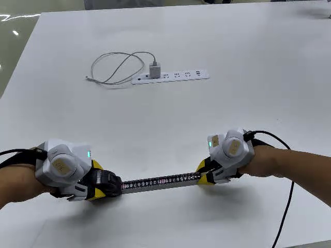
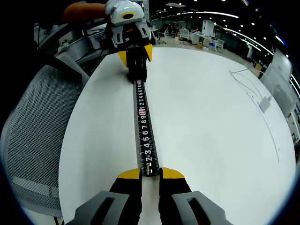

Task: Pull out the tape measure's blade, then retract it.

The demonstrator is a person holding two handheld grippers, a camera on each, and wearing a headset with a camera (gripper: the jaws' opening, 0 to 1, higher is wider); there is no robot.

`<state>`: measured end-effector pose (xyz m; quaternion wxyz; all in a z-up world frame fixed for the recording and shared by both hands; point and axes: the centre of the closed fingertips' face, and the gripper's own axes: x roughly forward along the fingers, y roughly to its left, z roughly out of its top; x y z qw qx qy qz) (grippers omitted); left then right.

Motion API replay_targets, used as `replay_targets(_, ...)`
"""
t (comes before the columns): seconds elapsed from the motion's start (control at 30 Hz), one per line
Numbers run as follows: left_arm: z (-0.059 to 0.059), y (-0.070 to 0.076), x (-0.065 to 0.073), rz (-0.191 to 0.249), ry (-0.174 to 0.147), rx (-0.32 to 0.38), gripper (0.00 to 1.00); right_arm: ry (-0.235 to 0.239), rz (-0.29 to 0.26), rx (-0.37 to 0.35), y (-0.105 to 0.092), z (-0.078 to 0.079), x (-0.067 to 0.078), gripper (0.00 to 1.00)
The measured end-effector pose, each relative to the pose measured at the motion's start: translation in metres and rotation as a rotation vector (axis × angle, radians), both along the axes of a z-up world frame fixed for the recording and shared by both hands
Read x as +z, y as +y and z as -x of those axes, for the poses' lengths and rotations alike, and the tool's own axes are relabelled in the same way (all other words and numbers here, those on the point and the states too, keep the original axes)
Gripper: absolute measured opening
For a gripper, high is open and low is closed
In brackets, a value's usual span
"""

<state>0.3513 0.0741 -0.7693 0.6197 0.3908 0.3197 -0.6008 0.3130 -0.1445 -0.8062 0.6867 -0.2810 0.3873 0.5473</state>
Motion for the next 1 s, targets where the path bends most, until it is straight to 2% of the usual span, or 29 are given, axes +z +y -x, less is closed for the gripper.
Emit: replay_targets(1.0,0.001,0.0,0.001,0.001,-0.001,0.001,0.3,0.006,0.006,-0.018,-0.013,0.003,0.001,0.09)
